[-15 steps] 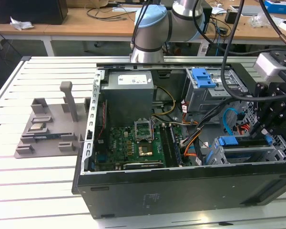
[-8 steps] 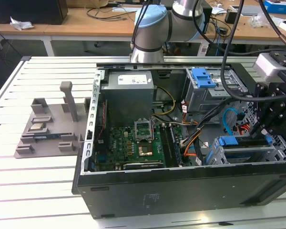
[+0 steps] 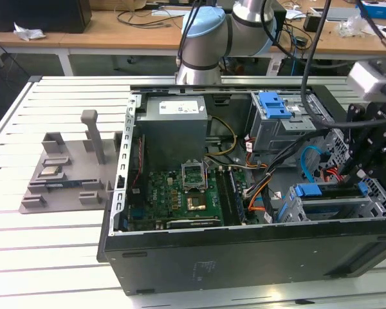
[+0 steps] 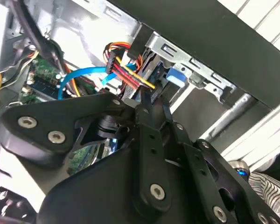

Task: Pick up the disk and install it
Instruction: 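Insert the first disk wire, then insert the second disk wire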

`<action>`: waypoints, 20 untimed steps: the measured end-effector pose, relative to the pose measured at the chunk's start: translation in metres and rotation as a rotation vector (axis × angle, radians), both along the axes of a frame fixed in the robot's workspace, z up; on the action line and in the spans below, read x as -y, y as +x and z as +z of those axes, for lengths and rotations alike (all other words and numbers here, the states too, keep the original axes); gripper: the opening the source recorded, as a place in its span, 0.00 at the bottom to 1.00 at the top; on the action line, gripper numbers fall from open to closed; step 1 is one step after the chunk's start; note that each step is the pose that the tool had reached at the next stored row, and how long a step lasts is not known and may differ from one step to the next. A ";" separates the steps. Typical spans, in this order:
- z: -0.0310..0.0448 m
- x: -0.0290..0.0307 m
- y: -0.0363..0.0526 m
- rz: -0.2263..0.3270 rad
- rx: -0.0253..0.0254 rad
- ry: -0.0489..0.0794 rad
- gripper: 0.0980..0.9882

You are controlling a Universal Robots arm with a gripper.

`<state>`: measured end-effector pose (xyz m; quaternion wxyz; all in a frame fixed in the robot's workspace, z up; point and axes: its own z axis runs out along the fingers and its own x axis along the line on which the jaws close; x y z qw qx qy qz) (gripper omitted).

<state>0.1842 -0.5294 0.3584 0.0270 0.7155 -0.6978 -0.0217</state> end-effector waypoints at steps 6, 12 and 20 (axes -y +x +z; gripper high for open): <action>0.0360 -0.0053 0.0000 0.000 0.0000 0.000 0.01; 0.0365 -0.0053 0.0000 0.000 0.0000 -0.001 0.01; 0.0364 -0.0064 -0.0035 0.000 0.0000 -0.001 0.30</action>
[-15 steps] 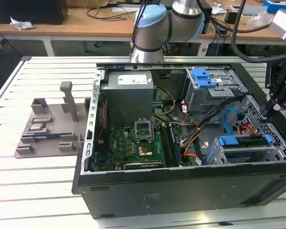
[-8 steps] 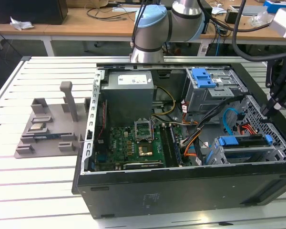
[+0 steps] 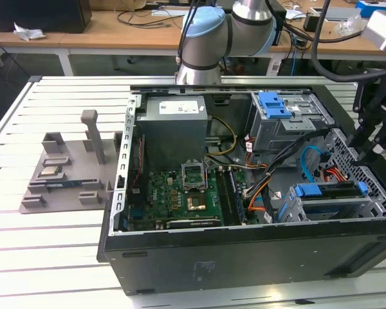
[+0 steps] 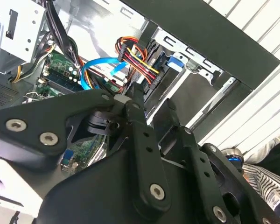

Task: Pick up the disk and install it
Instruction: 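Insert the second disk wire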

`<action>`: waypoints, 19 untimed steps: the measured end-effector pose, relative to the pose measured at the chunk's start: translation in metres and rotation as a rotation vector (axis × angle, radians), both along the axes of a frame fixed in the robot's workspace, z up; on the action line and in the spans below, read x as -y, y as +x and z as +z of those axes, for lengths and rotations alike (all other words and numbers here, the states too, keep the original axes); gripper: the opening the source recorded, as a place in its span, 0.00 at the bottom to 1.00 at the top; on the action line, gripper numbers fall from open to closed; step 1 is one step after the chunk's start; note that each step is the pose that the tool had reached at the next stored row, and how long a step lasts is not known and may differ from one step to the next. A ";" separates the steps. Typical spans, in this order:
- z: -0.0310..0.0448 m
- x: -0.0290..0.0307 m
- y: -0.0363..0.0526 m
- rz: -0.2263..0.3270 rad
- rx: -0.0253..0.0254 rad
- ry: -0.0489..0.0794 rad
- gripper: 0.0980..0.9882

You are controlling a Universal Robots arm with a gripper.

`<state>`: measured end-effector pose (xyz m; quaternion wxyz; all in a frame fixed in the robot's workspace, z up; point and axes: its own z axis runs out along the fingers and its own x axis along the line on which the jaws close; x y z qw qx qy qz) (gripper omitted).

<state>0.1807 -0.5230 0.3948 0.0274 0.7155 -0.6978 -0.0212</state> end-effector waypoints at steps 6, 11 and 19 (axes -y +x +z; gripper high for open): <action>-0.0183 -0.0086 -0.0336 0.025 0.0000 0.000 0.30; -0.0218 -0.0131 -0.0337 0.035 0.0005 0.000 0.30; -0.0200 -0.0136 -0.0341 0.046 0.0033 0.008 0.30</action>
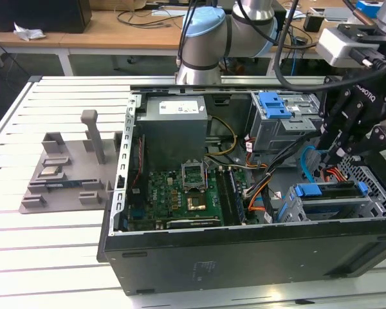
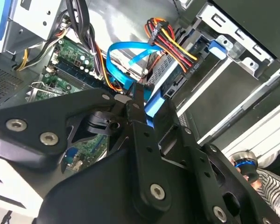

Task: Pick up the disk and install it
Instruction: 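Insert the second disk wire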

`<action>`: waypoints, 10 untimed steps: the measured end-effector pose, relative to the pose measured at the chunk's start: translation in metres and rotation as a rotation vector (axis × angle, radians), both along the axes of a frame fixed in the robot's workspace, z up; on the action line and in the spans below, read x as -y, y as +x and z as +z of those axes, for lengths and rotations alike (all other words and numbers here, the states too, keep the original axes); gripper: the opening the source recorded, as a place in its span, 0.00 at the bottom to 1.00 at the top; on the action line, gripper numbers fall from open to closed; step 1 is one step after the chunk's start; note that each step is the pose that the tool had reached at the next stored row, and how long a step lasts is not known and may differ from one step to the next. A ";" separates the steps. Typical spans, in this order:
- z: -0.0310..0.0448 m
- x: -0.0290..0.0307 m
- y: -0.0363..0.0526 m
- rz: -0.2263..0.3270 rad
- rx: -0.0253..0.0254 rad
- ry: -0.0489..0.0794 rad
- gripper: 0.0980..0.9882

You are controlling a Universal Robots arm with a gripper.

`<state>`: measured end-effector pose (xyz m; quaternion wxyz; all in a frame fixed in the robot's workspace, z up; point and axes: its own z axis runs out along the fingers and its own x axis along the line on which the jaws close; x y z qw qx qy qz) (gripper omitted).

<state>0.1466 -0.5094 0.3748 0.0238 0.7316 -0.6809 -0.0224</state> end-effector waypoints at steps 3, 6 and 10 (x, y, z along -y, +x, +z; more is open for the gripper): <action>-0.0046 0.0000 -0.0001 0.002 0.0000 0.000 0.30; -0.0047 0.0000 -0.0001 0.002 0.0000 0.001 0.30; -0.0047 0.0000 -0.0001 0.002 0.0000 0.001 0.07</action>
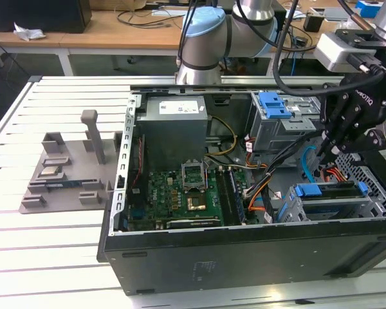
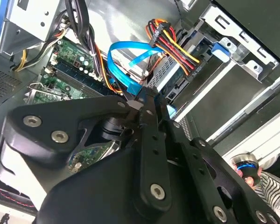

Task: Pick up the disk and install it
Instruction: 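Insert the second disk wire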

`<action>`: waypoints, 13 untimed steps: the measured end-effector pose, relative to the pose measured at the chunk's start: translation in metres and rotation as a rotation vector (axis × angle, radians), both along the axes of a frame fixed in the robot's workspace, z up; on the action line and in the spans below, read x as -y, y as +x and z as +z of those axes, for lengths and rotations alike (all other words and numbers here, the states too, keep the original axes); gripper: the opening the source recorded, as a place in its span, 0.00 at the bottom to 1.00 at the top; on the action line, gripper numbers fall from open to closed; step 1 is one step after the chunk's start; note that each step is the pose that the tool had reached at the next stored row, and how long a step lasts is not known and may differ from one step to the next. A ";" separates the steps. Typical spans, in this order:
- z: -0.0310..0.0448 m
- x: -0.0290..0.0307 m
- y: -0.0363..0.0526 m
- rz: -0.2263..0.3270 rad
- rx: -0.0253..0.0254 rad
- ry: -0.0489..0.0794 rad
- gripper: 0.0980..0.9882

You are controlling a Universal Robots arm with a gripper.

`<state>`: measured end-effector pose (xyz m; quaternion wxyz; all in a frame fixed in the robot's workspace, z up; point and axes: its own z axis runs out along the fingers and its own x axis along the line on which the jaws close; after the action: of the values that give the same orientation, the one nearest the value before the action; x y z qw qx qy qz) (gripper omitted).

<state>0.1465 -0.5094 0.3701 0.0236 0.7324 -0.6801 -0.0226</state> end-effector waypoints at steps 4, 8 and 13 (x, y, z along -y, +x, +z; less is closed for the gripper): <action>-0.0001 0.0035 0.0000 0.000 0.0001 -0.001 0.07; -0.0015 0.0215 0.0010 0.000 0.0000 -0.002 0.07; -0.0142 0.0228 0.0108 0.000 -0.0008 -0.002 0.07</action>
<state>0.1573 -0.5322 0.3559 0.0246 0.7323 -0.6802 -0.0221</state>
